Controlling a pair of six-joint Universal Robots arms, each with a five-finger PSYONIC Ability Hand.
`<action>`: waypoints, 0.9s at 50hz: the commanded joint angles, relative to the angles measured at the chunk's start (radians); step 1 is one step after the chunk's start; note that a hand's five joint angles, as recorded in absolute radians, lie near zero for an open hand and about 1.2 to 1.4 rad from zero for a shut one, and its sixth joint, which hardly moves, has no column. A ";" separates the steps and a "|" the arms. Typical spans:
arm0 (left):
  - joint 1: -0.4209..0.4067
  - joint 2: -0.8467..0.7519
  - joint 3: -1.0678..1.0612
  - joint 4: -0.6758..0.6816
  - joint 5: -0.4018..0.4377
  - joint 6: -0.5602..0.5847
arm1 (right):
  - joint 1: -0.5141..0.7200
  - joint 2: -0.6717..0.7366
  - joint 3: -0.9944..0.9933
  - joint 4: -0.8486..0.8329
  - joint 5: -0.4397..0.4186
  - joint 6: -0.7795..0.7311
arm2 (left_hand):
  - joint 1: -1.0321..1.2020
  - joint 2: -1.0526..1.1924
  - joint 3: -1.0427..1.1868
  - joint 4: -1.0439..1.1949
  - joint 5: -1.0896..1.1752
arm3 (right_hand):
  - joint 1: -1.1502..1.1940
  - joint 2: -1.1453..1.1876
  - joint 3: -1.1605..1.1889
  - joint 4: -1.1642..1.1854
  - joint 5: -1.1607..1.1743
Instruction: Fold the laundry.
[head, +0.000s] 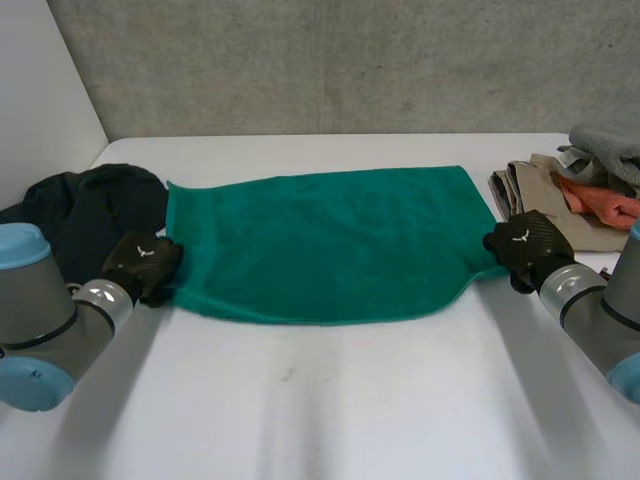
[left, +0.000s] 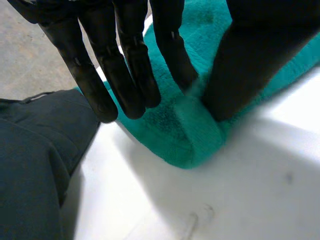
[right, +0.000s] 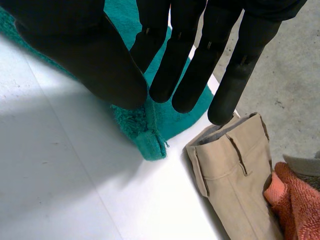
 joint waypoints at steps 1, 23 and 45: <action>-0.004 0.019 0.007 -0.015 -0.025 -0.040 | -0.006 -0.005 -0.003 0.004 -0.001 -0.003 | 0.266 0.275 0.279 0.281 0.296 | 0.249 0.215 0.202 0.194 0.192; 0.108 0.299 -0.246 -0.430 0.004 0.127 | -0.091 -0.151 0.037 0.390 -0.014 -0.207 | 0.266 0.275 0.279 0.281 0.296 | 0.249 0.215 0.202 0.194 0.192; 0.046 0.320 -0.086 -0.426 0.010 0.109 | -0.069 -0.010 -0.150 0.443 0.027 -0.249 | 0.266 0.275 0.279 0.281 0.296 | 0.249 0.215 0.202 0.194 0.192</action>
